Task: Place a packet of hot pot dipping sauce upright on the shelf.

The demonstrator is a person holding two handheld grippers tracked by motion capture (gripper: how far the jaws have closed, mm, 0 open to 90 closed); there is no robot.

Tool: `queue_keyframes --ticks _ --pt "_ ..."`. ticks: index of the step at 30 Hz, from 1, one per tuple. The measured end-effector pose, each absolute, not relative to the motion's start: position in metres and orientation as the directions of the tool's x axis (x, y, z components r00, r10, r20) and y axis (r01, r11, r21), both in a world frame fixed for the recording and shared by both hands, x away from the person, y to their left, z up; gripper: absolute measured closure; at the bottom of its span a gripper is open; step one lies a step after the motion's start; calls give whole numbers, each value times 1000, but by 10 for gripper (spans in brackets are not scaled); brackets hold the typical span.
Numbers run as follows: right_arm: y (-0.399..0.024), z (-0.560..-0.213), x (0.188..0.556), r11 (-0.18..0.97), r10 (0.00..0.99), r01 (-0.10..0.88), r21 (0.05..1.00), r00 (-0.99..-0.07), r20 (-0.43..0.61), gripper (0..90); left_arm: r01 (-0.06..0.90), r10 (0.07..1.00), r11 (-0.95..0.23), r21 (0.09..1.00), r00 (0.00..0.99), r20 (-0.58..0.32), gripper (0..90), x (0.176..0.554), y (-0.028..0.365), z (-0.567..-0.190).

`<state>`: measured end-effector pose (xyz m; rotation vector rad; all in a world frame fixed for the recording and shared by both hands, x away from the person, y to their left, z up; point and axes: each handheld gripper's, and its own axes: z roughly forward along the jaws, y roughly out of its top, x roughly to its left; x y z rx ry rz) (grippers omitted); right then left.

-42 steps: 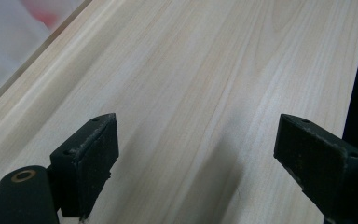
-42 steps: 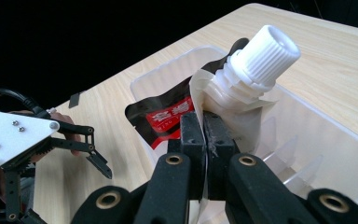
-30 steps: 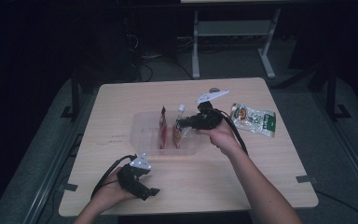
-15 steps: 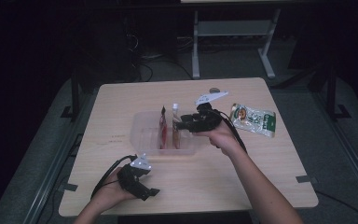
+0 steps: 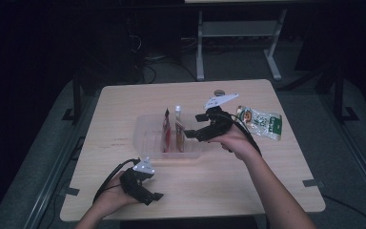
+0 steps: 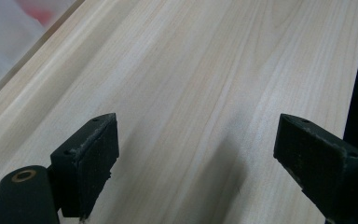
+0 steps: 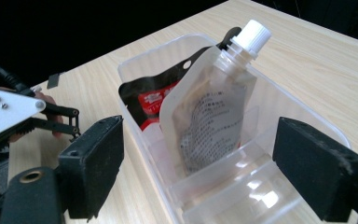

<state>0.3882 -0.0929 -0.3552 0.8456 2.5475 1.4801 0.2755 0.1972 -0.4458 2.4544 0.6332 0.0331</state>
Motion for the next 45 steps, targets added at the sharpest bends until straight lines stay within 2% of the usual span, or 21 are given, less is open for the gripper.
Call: queue_keyframes --ticks 21,32,42,45 --pt "-135 -362 348 397 518 400 826 -841 158 154 436 454 -699 566 883 -119 135 274 197 -444" --pt "-166 -388 325 422 541 432 797 -825 161 152 435 453 -701 565 884 -118 135 274 197 -444" --pt "-197 -401 341 399 628 497 770 -761 166 160 428 443 -714 554 889 -116 136 275 197 -444" --pt "-206 -403 350 387 671 519 762 -725 153 197 425 442 -713 557 890 -114 136 275 196 -444"
